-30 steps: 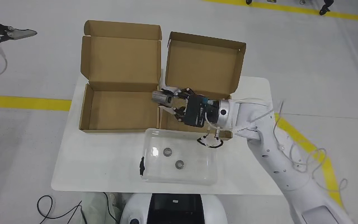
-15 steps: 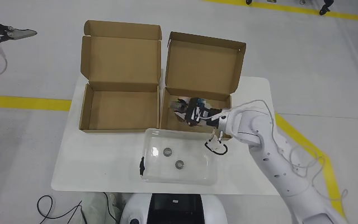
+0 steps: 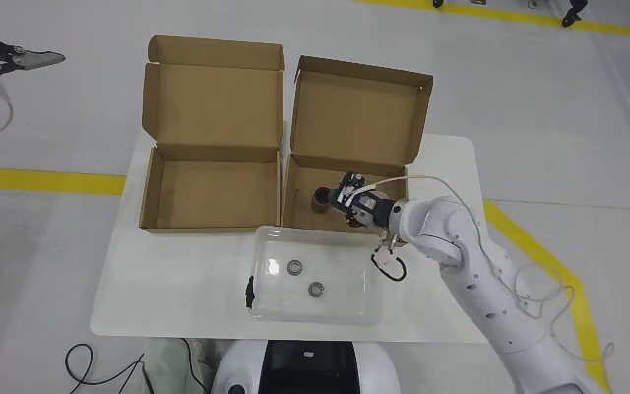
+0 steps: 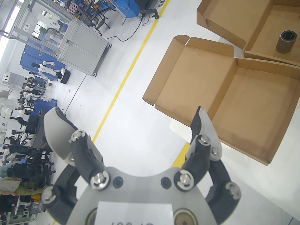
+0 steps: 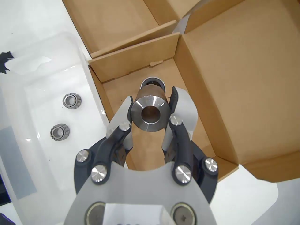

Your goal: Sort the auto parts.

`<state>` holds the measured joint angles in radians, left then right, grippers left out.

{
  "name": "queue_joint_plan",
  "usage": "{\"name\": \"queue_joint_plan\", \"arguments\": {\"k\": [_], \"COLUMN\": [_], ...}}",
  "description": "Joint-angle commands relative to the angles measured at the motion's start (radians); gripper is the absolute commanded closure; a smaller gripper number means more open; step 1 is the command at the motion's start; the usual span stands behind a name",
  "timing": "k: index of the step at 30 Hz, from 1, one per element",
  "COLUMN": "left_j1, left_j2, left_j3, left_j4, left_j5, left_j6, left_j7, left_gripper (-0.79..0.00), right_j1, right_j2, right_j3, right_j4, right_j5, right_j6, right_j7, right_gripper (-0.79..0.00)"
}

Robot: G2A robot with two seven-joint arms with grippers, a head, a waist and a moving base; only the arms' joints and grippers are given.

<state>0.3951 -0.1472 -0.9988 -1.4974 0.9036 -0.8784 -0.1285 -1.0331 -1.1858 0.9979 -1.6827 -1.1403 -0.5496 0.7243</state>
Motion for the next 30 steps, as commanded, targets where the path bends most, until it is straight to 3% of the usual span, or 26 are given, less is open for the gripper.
{"name": "queue_joint_plan", "arguments": {"k": [1,14,30], "left_j1": [0.0,0.0,0.0], "left_j2": [0.0,0.0,0.0], "left_j3": [0.0,0.0,0.0], "left_j4": [0.0,0.0,0.0], "left_j5": [0.0,0.0,0.0], "left_j6": [0.0,0.0,0.0], "left_j7": [0.0,0.0,0.0], "left_gripper": [-0.785,-0.785,-0.785], "right_j1": [-0.001,0.117,0.278], "right_j2": [-0.002,-0.03,-0.099], "right_j3": [-0.002,-0.078,-0.241], "right_j4": [0.004,0.176,0.386], "right_j5": [0.017,0.092,0.099], "right_j6": [0.041,0.132,0.184], "right_j7": [0.038,0.216,0.267], "right_gripper": [0.0,0.0,0.0]}}
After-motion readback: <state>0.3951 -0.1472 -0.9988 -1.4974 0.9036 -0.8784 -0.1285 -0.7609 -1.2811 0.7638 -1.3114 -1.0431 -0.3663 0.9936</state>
